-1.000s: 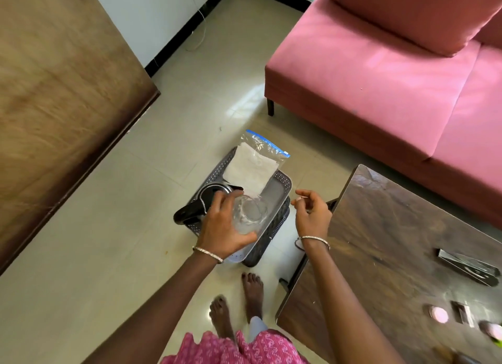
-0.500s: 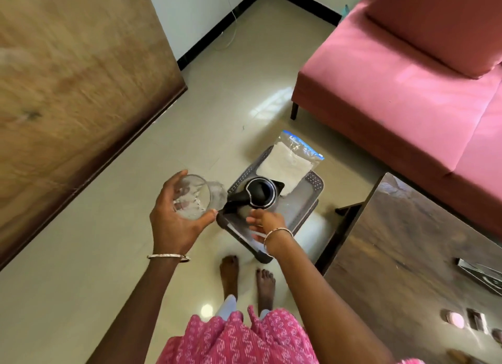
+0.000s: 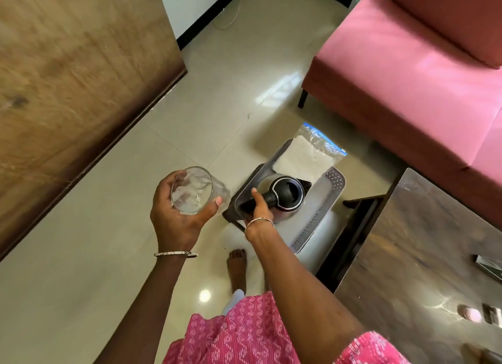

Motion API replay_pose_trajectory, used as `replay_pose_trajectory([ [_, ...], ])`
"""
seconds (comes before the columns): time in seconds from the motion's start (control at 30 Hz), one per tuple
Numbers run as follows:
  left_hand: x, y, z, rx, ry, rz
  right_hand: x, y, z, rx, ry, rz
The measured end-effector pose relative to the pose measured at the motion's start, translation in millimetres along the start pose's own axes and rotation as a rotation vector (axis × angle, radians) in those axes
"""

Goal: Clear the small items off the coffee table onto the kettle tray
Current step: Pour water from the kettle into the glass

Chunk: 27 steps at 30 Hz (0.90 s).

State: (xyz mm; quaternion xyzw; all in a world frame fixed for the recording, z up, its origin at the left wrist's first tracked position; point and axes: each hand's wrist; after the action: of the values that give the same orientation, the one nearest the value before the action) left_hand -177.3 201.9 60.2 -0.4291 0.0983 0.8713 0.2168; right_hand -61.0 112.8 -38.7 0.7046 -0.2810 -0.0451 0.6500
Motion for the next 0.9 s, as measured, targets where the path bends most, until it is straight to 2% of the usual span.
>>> replay_pose_trajectory([
  [0.2,9.3,-12.0,-8.8,0.102,0.031,-0.023,-5.1,-10.9,20.0,-0.144,0.200,0.206],
  [0.3,10.5,-14.2,-11.0,0.159,0.053,-0.048,9.5,-10.7,41.8,-0.163,0.317,0.395],
  [0.4,3.7,-17.2,-15.3,0.188,0.042,-0.060,33.5,-7.3,66.6,-0.191,0.548,0.530],
  [0.57,-6.2,-21.3,-31.7,0.263,-0.014,-0.107,74.5,-7.3,91.3,-0.097,0.749,0.617],
  [0.9,-27.7,-25.5,-57.5,0.396,-0.120,-0.233,139.0,44.0,100.5,0.072,0.981,0.873],
])
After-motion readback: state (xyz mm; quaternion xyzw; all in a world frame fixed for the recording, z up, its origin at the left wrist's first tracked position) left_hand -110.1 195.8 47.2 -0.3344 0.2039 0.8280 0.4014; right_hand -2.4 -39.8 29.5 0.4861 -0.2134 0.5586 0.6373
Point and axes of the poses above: each hand's wrist, its own y-axis away from the middle knuckle, its own z-axis out of the back of the hand, x = y × z, and after that the axes turned 15 degrees about -y, right-handed
